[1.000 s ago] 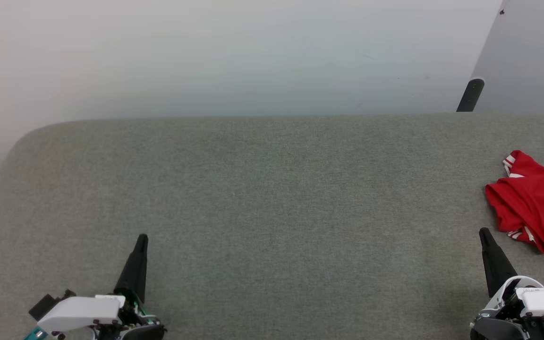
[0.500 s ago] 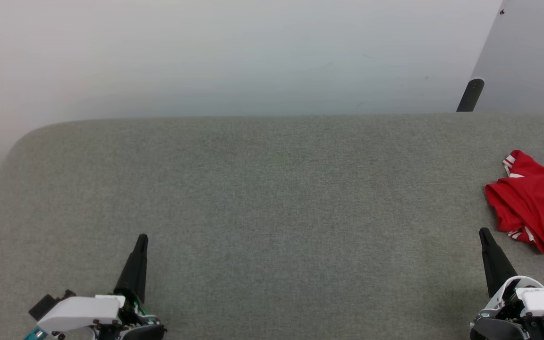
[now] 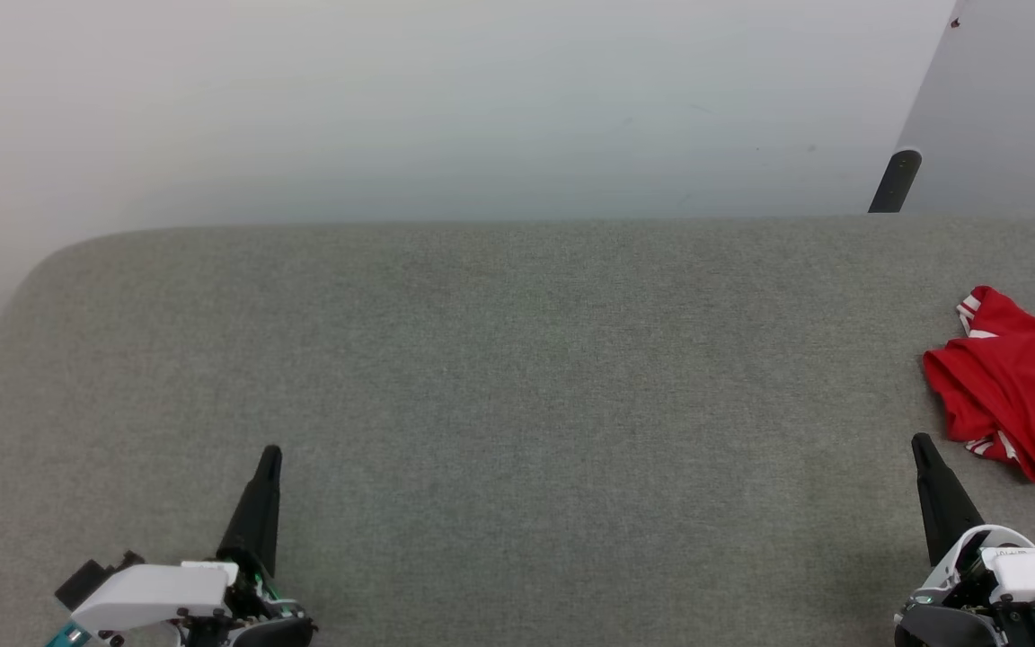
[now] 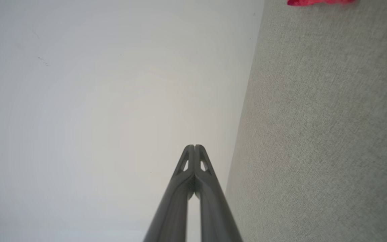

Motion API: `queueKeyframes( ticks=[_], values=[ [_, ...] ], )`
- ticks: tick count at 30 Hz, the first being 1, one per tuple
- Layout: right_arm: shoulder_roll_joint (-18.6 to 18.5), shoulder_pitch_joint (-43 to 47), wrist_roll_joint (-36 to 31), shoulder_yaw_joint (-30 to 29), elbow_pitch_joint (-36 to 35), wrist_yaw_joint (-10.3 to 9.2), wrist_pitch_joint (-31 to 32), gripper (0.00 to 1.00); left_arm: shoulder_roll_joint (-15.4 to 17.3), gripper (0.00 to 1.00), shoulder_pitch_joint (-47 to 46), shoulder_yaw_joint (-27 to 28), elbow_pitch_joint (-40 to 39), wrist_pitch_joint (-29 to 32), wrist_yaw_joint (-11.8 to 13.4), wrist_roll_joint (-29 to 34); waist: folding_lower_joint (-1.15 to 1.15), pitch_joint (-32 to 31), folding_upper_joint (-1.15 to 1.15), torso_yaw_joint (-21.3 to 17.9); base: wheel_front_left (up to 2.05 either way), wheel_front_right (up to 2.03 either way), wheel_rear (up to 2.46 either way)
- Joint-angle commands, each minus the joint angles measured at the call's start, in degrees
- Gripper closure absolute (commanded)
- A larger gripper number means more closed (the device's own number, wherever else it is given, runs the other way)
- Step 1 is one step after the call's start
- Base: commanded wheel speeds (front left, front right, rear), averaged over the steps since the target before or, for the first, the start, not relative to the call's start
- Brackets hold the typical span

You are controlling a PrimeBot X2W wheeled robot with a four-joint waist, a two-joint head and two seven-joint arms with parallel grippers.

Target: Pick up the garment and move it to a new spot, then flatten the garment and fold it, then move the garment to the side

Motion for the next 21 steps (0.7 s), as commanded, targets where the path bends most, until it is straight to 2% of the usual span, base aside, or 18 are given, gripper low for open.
queueKeyframes(
  ticks=[1,21],
  values=[
    [0.2,-0.2,0.2,0.2,0.0,0.0,0.1,1.0,-0.1,1.0,-0.5,0.2,0.1,0.1,0.0,-0.1,0.0,0.0,0.0,0.0,0.0,0.0,0.0],
    [0.2,-0.2,0.3,0.2,0.0,0.0,0.1,1.0,-0.1,1.0,-0.5,0.2,0.1,0.1,0.0,0.0,0.0,0.0,0.0,0.0,0.0,0.0,0.0]
  ],
)
